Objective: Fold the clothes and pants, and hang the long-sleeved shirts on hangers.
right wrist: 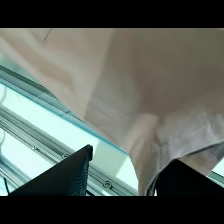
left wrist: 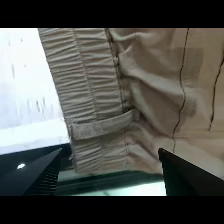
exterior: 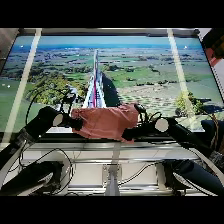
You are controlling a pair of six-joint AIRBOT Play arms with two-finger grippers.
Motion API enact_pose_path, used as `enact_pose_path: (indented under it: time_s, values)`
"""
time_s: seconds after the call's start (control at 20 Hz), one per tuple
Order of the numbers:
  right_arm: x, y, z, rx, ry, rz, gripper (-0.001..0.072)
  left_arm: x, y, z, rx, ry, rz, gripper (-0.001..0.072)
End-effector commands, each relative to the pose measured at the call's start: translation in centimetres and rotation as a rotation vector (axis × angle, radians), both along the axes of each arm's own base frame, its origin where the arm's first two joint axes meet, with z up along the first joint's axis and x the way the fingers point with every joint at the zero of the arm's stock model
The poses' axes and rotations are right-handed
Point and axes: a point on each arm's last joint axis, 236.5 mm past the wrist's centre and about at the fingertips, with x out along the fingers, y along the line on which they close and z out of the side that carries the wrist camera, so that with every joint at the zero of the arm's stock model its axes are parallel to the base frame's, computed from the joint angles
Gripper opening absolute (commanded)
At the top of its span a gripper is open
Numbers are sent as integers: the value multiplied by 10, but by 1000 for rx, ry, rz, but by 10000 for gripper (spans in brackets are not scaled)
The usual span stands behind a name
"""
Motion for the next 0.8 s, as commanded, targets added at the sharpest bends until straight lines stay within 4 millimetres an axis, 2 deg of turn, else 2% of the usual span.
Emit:
enact_pose_path:
  time_s: [0.0, 0.15, 0.3, 0.35, 0.4, 0.45, 0.5, 0.6, 0.65, 0.7, 0.75]
  values:
    - [-6, -12, -1, -77, -15, 93, 448, -12, 27, 8, 121, 63, -9, 701]
    - [-18, -42, 4, -222, 9, 232, 449, -6, 49, 25, 225, 49, -14, 699]
    - [-27, -65, 15, -317, 45, 308, 447, 8, 51, 38, 240, 0, -15, 696]
    - [-24, -67, 20, -326, 26, 305, 448, 12, 49, 42, 232, -17, -15, 666]
    - [-19, -70, 26, -334, -9, 294, 447, 16, 48, 44, 228, -31, -16, 594]
    - [-12, -74, 33, -351, -49, 281, 447, 19, 46, 47, 223, -42, -16, 562]
    - [-5, -83, 39, -382, -96, 261, 447, 21, 45, 48, 218, -52, -17, 561]
    - [13, -111, 49, -487, -195, 209, 444, 26, 42, 49, 205, -72, -21, 559]
    - [27, -131, 55, -564, -254, 166, 440, 27, 40, 49, 198, -77, -22, 520]
    - [40, -148, 61, -636, -311, 137, 358, 27, 39, 49, 194, -78, -23, 407]
    - [55, -162, 66, -693, -366, 115, 132, 27, 39, 49, 194, -79, -23, 265]
